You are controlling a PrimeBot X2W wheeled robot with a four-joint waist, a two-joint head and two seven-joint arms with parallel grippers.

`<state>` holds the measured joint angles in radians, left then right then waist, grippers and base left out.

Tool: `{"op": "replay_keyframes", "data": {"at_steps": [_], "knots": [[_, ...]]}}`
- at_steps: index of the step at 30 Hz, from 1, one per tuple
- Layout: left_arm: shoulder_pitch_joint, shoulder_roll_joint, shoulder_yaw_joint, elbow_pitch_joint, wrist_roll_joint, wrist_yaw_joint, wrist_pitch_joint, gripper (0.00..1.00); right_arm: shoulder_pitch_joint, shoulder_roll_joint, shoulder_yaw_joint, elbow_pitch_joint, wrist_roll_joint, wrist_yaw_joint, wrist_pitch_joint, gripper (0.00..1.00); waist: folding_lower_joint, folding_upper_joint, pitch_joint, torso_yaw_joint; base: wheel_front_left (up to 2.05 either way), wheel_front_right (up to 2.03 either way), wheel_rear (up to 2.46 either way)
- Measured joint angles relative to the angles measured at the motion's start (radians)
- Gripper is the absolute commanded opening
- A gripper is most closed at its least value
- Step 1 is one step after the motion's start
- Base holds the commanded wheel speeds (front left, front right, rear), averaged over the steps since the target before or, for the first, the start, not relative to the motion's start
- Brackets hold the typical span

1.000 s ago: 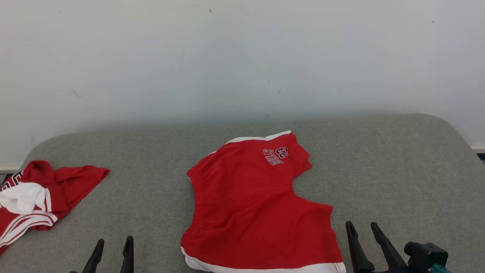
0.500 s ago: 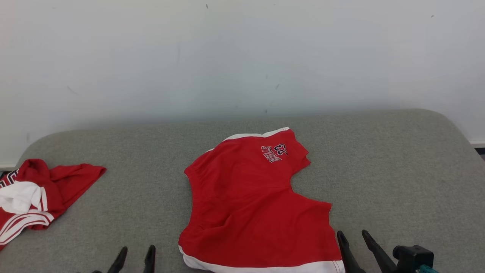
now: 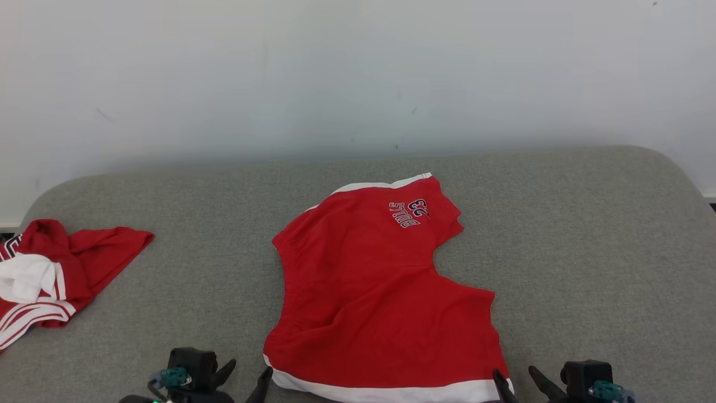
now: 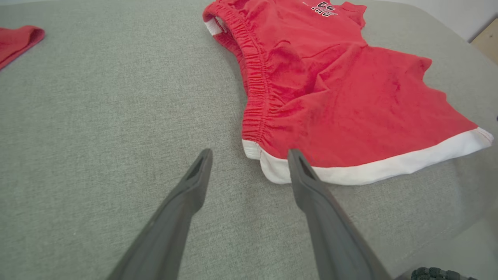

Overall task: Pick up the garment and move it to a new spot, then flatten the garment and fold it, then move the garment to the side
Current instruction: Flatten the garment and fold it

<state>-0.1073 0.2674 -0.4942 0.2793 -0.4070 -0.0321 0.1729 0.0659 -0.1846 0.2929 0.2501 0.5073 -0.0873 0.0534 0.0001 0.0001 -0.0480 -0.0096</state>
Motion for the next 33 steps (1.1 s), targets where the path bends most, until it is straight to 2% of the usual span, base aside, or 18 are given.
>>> {"op": "replay_keyframes", "data": {"at_steps": [7, 16, 18, 20, 21, 22, 23, 24, 25, 28, 29, 30, 31, 32, 33], "knots": [[-0.059, -0.004, -0.029, 0.124, 0.012, -0.031, 0.063, 1.00, -0.028, 0.009, 0.020, 0.025, 0.000, -0.001, 0.057, 1.00, 0.0000, 0.0000, 0.020, -0.017, 0.00, 0.00, 0.00], [-0.112, -0.044, -0.041, 0.216, 0.009, -0.048, 0.074, 1.00, -0.035, 0.020, 0.037, 0.049, 0.000, -0.005, 0.102, 1.00, 0.0000, 0.0000, 0.034, -0.027, 0.00, 0.00, 0.00], [-0.112, -0.047, -0.040, 0.230, 0.006, -0.049, 0.074, 1.00, -0.036, 0.024, 0.044, 0.052, 0.000, -0.005, 0.107, 0.72, 0.0000, 0.0000, 0.035, -0.028, 0.00, 0.00, 0.00], [-0.113, -0.049, -0.039, 0.241, 0.003, -0.049, 0.072, 1.00, -0.037, 0.029, 0.049, 0.053, 0.000, -0.005, 0.115, 0.61, 0.0000, 0.0000, 0.036, -0.028, 0.00, 0.00, 0.00], [-0.116, -0.049, -0.039, 0.246, 0.003, -0.052, 0.069, 1.00, -0.038, 0.030, 0.050, 0.054, 0.000, -0.005, 0.115, 0.61, 0.0000, 0.0000, 0.036, -0.028, 0.00, 0.00, 0.00], [-0.120, -0.049, -0.039, 0.249, 0.002, -0.057, 0.067, 1.00, -0.039, 0.030, 0.050, 0.054, 0.000, -0.005, 0.118, 0.46, 0.0000, 0.0000, 0.036, -0.028, 0.00, 0.00, 0.00], [-0.126, -0.049, -0.039, 0.250, 0.002, -0.057, 0.061, 0.99, -0.040, 0.030, 0.050, 0.055, 0.000, -0.005, 0.123, 0.44, 0.0000, 0.0000, 0.037, -0.028, 0.00, 0.00, 0.00], [-0.131, -0.050, -0.039, 0.251, 0.000, -0.058, 0.058, 0.93, -0.040, 0.030, 0.050, 0.056, 0.000, -0.005, 0.123, 0.44, 0.0000, 0.0000, 0.037, -0.027, 0.00, 0.00, 0.00], [-0.137, -0.050, -0.039, 0.255, -0.002, -0.063, 0.055, 0.90, -0.040, 0.030, 0.050, 0.058, 0.000, -0.005, 0.124, 0.40, 0.0000, 0.0000, 0.037, -0.026, 0.00, 0.00, 0.00], [-0.155, -0.052, -0.041, 0.268, -0.003, -0.066, 0.047, 0.80, -0.040, 0.029, 0.050, 0.062, 0.000, -0.005, 0.129, 0.40, 0.0000, -0.0001, 0.037, -0.024, 0.00, 0.00, 0.00], [-0.161, -0.054, -0.043, 0.274, -0.003, -0.067, 0.046, 0.71, -0.040, 0.029, 0.050, 0.063, 0.000, -0.005, 0.132, 0.38, 0.0000, 0.0000, 0.036, -0.023, 0.00, 0.00, 0.00], [-0.166, -0.057, -0.045, 0.279, -0.003, -0.073, 0.045, 0.62, -0.040, 0.029, 0.050, 0.064, 0.000, -0.005, 0.132, 0.30, 0.0000, 0.0000, 0.036, -0.023, 0.00, 0.00, 0.00], [-0.168, -0.060, -0.048, 0.283, -0.004, -0.075, 0.045, 0.40, -0.040, 0.029, 0.050, 0.064, 0.000, -0.005, 0.132, 0.21, -0.0001, 0.0000, 0.036, -0.022, 0.00, 0.00, 0.00], [-0.169, -0.063, -0.051, 0.287, -0.005, -0.075, 0.039, 0.25, -0.040, 0.029, 0.050, 0.064, 0.000, -0.005, 0.132, 0.04, -0.0001, 0.0000, 0.036, -0.022, 0.00, 0.00, 0.00], [-0.169, -0.066, -0.054, 0.291, -0.005, -0.075, 0.037, 0.00, -0.040, 0.029, 0.050, 0.065, 0.000, -0.005, 0.133, 0.00, -0.0001, 0.0000, 0.036, -0.022, 0.00, 0.00, 0.00]]}}
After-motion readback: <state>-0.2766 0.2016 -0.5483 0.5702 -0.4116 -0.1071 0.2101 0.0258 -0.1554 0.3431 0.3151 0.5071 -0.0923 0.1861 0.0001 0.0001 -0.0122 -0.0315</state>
